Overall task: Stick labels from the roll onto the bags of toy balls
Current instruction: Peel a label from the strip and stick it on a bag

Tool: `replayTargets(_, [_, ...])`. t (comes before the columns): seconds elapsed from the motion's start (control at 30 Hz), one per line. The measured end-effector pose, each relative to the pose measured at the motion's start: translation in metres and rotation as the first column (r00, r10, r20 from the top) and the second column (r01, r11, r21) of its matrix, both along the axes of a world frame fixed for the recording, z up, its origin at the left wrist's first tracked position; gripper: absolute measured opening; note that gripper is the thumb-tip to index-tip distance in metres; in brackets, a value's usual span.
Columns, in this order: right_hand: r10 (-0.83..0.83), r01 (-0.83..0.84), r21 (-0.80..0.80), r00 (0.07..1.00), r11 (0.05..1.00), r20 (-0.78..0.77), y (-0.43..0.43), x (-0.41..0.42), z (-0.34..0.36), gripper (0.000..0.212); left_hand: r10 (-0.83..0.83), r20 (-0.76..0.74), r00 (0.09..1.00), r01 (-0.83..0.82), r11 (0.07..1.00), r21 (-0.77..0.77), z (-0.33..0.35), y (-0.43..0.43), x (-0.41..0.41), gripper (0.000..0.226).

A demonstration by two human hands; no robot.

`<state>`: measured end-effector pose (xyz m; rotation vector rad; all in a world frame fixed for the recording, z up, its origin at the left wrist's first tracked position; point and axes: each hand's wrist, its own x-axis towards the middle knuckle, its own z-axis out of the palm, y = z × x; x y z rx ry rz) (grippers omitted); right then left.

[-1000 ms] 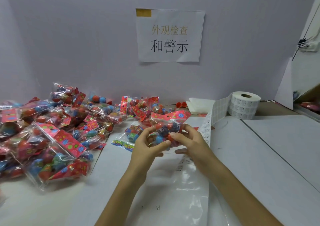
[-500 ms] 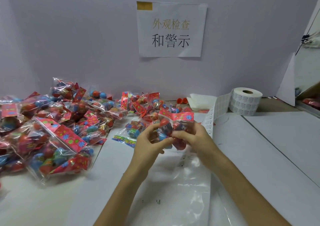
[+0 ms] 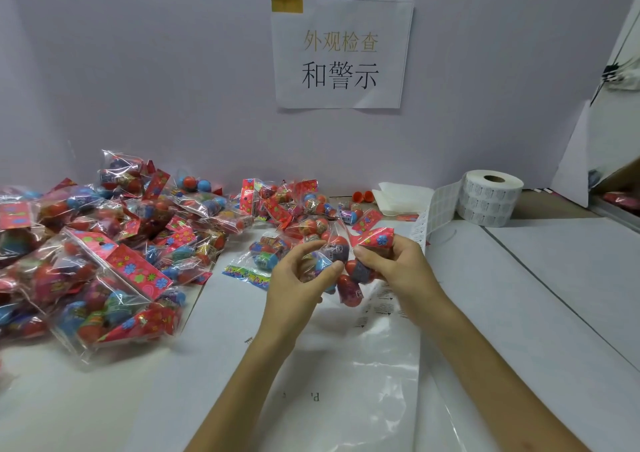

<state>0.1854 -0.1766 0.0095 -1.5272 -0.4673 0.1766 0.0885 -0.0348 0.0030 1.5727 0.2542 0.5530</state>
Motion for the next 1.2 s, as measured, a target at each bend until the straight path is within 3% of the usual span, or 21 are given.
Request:
replayTargets(0.17, [-0.048, 0.048, 0.001, 0.998, 0.999, 0.049, -0.002, 0.001, -0.002, 0.008, -0.024, -0.018, 1.000, 0.024, 1.000, 0.005, 0.000, 0.001, -0.001, 0.034])
replayTargets(0.3, [-0.121, 0.117, 0.044, 0.988, 0.992, 0.100, -0.002, 0.001, -0.003, 0.010, -0.189, -0.091, 0.978, 0.167, 0.964, -0.206, 0.000, 0.002, -0.002, 0.065])
replayTargets(0.37, [-0.158, 0.150, 0.066, 0.978, 0.986, 0.134, -0.002, 0.002, -0.003, 0.012, -0.289, -0.104, 0.952, 0.249, 0.924, -0.290, 0.000, 0.004, -0.003, 0.066])
replayTargets(0.43, [-0.177, 0.171, 0.048, 0.969, 0.984, 0.170, -0.002, 0.001, -0.003, 0.014, -0.328, -0.130, 0.936, 0.285, 0.920, -0.270, 0.001, 0.004, -0.004, 0.059])
replayTargets(0.53, [-0.158, 0.157, 0.021, 0.974, 0.987, 0.161, 0.001, -0.001, -0.003, 0.010, -0.285, -0.122, 0.951, 0.244, 0.931, -0.271, 0.000, 0.006, -0.002, 0.049])
replayTargets(0.63, [-0.002, 0.002, 0.118, 1.000, 0.993, -0.002, 0.003, -0.003, 0.001, 0.009, -0.205, -0.093, 0.974, 0.169, 0.938, -0.302, 0.000, 0.009, -0.001, 0.042])
replayTargets(0.7, [0.072, -0.066, 0.085, 0.995, 0.994, -0.064, 0.003, -0.004, 0.003, 0.015, -0.178, -0.077, 0.981, 0.145, 0.938, -0.314, -0.001, 0.010, 0.000, 0.048])
replayTargets(0.8, [0.087, -0.090, -0.054, 0.995, 0.994, -0.057, 0.003, -0.004, 0.001, 0.023, -0.146, -0.062, 0.987, 0.120, 0.943, -0.309, -0.003, 0.010, 0.000, 0.056])
replayTargets(0.97, [0.081, -0.081, -0.051, 0.997, 0.995, -0.004, 0.000, -0.003, 0.003, 0.017, -0.141, -0.088, 0.986, 0.111, 0.953, -0.284, -0.001, 0.009, 0.000, 0.057])
replayTargets(1.1, [0.092, -0.089, -0.103, 0.995, 0.991, 0.022, 0.000, -0.003, 0.003, 0.014, -0.166, -0.141, 0.976, 0.137, 0.972, -0.193, 0.004, 0.009, -0.005, 0.048])
replayTargets(1.2, [0.149, -0.140, -0.123, 0.987, 0.982, 0.069, 0.000, -0.009, 0.005, 0.025, -0.141, -0.154, 0.978, 0.120, 0.983, -0.138, 0.008, 0.005, -0.007, 0.036])
